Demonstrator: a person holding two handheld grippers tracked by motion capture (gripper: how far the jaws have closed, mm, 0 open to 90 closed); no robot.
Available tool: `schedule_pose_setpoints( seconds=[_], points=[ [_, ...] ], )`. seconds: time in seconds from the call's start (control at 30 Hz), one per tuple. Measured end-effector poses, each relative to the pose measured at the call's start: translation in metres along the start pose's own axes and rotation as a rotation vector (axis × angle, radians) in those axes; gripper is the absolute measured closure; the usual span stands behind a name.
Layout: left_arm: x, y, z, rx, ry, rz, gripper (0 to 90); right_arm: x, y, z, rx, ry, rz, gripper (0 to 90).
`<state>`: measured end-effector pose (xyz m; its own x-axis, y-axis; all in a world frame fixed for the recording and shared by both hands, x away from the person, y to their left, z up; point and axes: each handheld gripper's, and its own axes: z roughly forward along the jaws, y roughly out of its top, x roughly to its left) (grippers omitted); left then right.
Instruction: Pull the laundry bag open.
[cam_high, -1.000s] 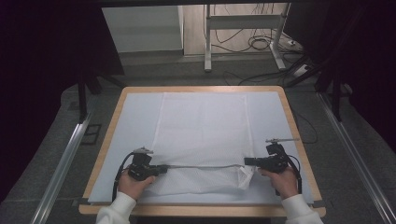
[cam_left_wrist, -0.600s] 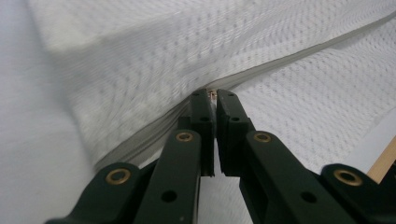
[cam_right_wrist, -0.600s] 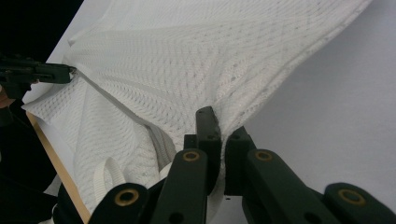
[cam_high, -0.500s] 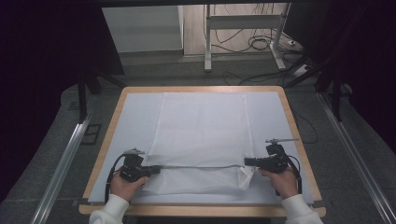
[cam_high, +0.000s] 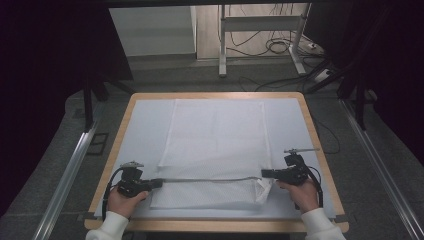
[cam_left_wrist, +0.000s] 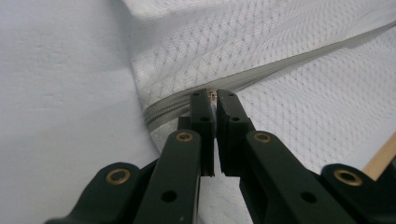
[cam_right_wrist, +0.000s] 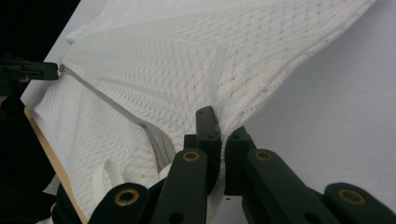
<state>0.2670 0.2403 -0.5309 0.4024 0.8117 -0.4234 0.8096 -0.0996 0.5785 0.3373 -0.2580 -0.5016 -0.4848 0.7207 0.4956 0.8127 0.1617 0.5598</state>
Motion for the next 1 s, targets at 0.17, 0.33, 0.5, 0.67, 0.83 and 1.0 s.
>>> schedule_pose_setpoints(
  seconds=[0.17,0.33,0.5,0.67,0.83,1.0],
  points=[
    [0.0092,-0.0038,-0.0056,-0.002,0.031,-0.010,87.0,-0.0011,0.0003,-0.0011,-0.003,-0.004,0.005,87.8],
    [0.0104,-0.0045,-0.0071,-0.001,0.042,-0.004,87.0,-0.0014,0.0003,-0.0004,0.002,-0.004,0.001,87.8],
    [0.0102,-0.0049,-0.0069,-0.001,0.043,-0.005,87.0,-0.0016,0.0002,-0.0001,0.001,-0.003,0.001,87.8],
    [0.0070,-0.0061,-0.0044,-0.001,0.050,0.011,86.9,-0.0016,-0.0007,0.0005,0.003,-0.007,-0.007,87.6],
    [0.0046,-0.0065,-0.0038,-0.003,0.047,0.019,86.7,-0.0005,-0.0006,-0.0002,-0.002,-0.005,-0.006,87.3],
    [0.0017,-0.0062,-0.0039,-0.028,0.070,0.043,76.5,-0.0008,-0.0019,-0.0010,-0.008,-0.027,-0.011,73.3]
  ],
)
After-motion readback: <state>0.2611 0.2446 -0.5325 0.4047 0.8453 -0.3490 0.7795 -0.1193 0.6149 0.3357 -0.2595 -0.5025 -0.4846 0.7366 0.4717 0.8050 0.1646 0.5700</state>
